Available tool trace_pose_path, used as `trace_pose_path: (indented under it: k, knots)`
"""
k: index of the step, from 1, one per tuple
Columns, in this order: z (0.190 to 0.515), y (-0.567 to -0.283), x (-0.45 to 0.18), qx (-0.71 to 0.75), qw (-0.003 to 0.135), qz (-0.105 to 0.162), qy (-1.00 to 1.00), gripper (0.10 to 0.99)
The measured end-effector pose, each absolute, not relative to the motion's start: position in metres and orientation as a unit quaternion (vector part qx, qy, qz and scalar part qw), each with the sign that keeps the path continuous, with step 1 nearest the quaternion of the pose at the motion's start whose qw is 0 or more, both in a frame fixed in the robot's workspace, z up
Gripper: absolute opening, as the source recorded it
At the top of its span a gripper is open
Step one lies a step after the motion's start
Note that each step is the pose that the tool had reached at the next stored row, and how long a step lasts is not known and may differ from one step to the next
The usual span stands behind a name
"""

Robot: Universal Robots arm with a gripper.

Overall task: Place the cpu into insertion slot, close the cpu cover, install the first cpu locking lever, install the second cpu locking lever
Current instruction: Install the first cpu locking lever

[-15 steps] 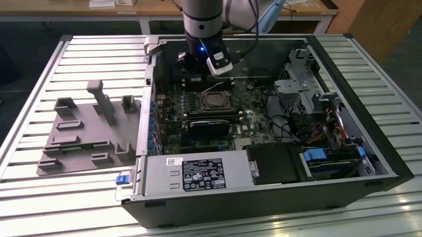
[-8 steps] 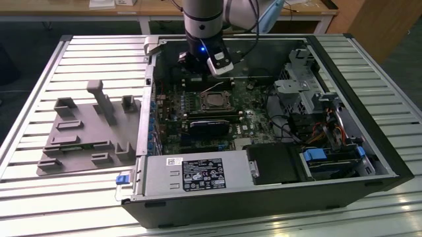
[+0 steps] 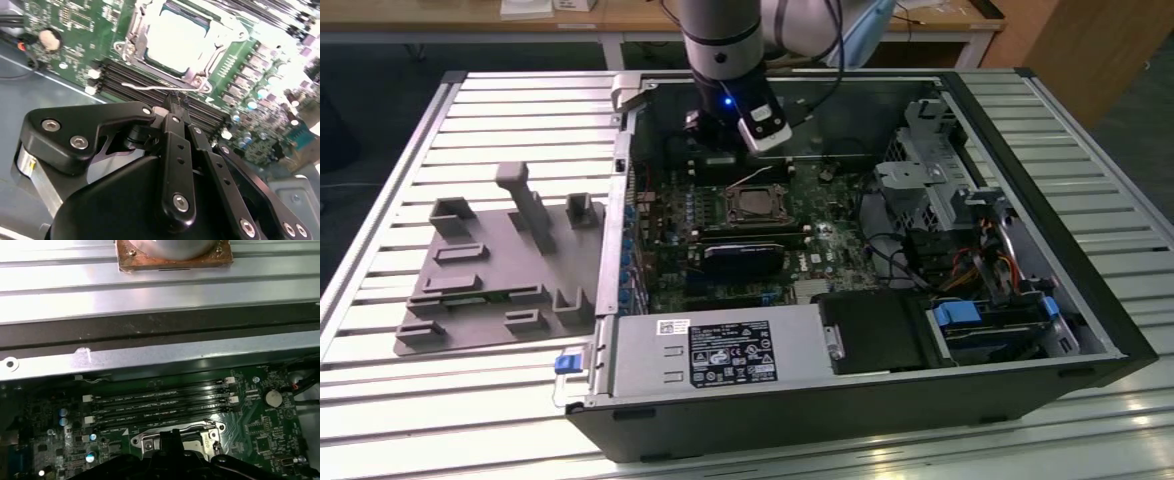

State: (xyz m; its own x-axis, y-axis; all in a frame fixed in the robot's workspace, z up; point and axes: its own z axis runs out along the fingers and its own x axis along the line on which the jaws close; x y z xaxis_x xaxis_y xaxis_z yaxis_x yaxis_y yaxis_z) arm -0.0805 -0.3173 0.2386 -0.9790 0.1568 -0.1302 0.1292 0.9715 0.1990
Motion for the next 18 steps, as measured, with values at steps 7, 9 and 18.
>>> trace_pose_path:
  k: [7, 9, 18]
  knots:
    - [0.231, -0.317, -0.081, 0.071, 0.087, 0.096, 0.989, 0.102]
    - [0.229, -0.317, -0.081, 0.071, 0.088, 0.096, 0.989, 0.102]
    - [0.225, -0.317, -0.077, 0.071, 0.088, 0.096, 0.989, 0.102]
